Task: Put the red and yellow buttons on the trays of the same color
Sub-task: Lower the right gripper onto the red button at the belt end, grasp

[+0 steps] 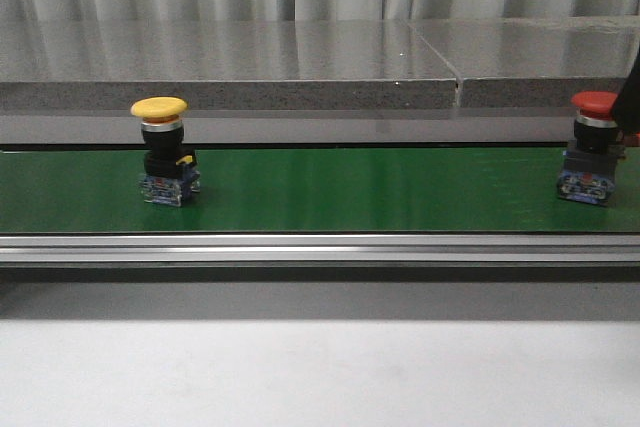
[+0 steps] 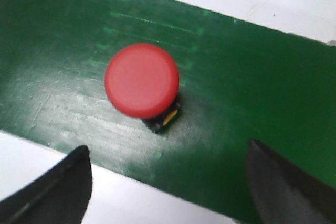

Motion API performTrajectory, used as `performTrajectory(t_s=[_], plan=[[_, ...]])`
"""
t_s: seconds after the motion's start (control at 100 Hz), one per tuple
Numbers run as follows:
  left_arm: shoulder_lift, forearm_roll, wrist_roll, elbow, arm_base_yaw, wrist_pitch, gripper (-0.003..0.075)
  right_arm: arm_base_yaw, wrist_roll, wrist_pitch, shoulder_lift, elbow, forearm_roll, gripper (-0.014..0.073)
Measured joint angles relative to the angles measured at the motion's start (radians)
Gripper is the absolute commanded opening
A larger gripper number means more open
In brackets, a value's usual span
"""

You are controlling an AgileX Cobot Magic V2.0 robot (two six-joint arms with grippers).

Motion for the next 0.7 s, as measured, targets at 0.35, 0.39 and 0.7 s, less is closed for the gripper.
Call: performTrajectory(t_s=[0.35, 0.39, 0.7], plan=[[0.0, 0.0, 0.0, 0.0, 0.0, 0.0, -0.0019, 0.0, 0.0, -0.055, 0.214, -0.104, 0.0, 0.0461], [0.0, 0.0, 0.0, 0.0, 0.0, 0.0, -0.0019, 0.0, 0.0, -0.055, 0.227, -0.106, 0.0, 0.0365], [0.0, 0.0, 0.0, 0.0, 0.0, 0.0, -0.0019, -0.048, 0.0, 0.102, 0.239, -0.222, 0.002, 0.0039]])
